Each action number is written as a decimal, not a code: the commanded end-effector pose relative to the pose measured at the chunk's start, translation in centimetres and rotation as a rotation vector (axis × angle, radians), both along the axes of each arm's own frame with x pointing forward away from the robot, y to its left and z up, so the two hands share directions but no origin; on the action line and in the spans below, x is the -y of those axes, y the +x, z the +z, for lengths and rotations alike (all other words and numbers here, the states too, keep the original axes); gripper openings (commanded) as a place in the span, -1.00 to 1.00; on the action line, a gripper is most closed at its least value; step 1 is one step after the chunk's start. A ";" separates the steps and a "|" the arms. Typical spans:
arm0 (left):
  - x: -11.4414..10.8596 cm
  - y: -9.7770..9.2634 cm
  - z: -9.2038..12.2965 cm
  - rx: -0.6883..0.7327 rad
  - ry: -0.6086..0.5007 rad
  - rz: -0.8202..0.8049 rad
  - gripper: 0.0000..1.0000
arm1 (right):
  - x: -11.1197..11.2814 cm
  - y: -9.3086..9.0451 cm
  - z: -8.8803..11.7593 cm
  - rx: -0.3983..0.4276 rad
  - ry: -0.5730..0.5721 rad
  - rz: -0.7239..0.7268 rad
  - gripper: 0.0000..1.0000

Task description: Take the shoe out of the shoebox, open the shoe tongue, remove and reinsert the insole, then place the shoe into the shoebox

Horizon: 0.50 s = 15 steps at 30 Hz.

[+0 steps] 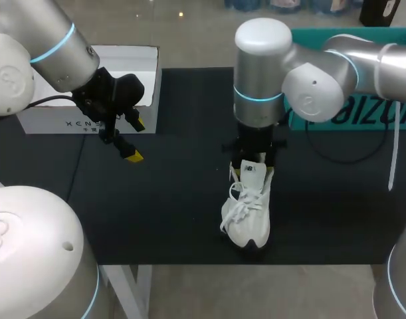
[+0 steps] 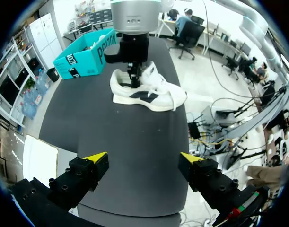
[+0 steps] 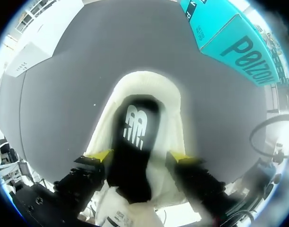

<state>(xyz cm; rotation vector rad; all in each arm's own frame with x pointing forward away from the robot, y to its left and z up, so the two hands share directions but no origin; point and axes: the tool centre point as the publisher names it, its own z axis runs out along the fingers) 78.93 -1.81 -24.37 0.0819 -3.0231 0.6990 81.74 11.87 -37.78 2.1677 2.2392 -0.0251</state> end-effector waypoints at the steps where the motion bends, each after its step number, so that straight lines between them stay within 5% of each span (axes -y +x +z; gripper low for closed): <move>1: 0.1 0.0 0.0 0.000 0.004 0.000 1.00 | 0.2 -0.1 0.3 0.010 0.009 0.003 1.00; 15: 0.1 0.0 0.0 0.000 0.004 0.000 1.00 | 0.4 2.6 6.5 0.168 -0.013 0.012 1.00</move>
